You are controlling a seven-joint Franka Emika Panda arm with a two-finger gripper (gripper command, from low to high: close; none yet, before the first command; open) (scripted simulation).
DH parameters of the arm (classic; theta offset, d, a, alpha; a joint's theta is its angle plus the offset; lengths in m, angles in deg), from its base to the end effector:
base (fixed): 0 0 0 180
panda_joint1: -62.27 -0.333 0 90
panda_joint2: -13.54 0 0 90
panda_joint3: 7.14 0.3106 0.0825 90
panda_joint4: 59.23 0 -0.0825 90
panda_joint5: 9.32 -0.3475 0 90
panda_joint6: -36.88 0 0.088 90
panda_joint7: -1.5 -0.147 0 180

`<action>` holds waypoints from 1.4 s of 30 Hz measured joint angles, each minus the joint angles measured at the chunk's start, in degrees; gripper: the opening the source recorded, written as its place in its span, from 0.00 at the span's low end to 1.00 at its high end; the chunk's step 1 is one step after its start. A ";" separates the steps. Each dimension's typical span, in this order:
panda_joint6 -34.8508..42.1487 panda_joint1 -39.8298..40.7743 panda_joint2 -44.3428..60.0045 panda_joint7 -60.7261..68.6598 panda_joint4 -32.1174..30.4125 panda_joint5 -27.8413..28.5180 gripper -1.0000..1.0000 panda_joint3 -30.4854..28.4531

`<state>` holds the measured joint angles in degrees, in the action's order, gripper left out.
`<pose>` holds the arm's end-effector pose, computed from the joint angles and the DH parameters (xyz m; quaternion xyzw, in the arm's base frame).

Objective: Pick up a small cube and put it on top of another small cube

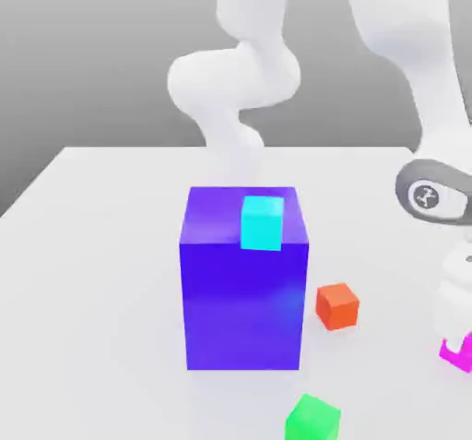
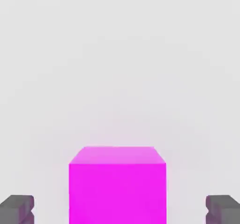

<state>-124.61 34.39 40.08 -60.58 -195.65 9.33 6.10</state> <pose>0.3460 0.3314 0.1236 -0.9992 0.0399 -0.0001 0.0006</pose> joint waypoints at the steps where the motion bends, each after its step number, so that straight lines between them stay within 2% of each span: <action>1: 0.00 0.00 0.00 0.00 0.00 0.00 0.00 0.00; 6: -0.22 -0.12 0.28 -0.18 0.06 0.24 0.00 -0.13; 12: 6.81 4.19 -8.65 6.02 -2.05 -5.64 0.00 4.60; 29: 12.06 17.75 -9.12 37.51 -0.77 -5.12 0.00 3.79; 42: 14.18 28.45 -11.97 64.15 -0.23 -7.76 0.00 4.27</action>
<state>-110.43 62.84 28.10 3.56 -195.88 1.57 10.37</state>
